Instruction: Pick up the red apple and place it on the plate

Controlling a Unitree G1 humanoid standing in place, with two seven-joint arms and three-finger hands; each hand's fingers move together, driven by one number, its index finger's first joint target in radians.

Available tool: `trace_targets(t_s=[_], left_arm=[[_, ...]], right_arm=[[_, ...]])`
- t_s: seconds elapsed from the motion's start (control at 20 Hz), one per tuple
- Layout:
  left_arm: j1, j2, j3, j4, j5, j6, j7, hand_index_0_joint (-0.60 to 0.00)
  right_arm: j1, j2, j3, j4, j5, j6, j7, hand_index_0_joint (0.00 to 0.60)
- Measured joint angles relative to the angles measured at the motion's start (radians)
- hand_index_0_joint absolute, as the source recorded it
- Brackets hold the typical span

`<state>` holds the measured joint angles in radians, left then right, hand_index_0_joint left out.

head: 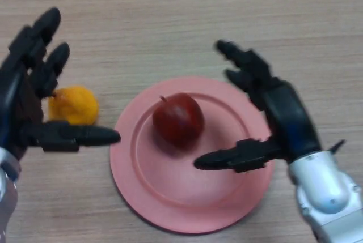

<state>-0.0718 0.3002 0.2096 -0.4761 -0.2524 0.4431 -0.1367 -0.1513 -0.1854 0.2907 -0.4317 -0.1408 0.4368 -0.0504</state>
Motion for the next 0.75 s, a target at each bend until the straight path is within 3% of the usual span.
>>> trace_targets(t_s=[0.3, 0.4, 0.6, 0.75], left_arm=[[0.019, 0.0, 0.001, -0.019, 0.0, 0.001, -0.044, 0.0], [0.018, 0.0, 0.002, -0.064, 0.0, 0.001, -0.047, 0.0], [0.013, 0.003, 0.006, -0.123, -0.014, 0.064, -0.073, 0.0], [-0.016, 0.031, 0.027, -0.149, -0.059, 0.141, -0.105, 0.0]], right_arm=[[-0.034, 0.0, -0.181, -0.03, -0.049, 0.143, 0.142, 0.0], [-0.066, -0.001, -0.201, -0.051, -0.048, 0.217, 0.155, 0.0], [-0.061, -0.007, -0.232, -0.153, 0.014, 0.217, 0.18, 0.0], [-0.042, -0.045, -0.32, -0.238, 0.086, 0.246, 0.189, 0.0]])
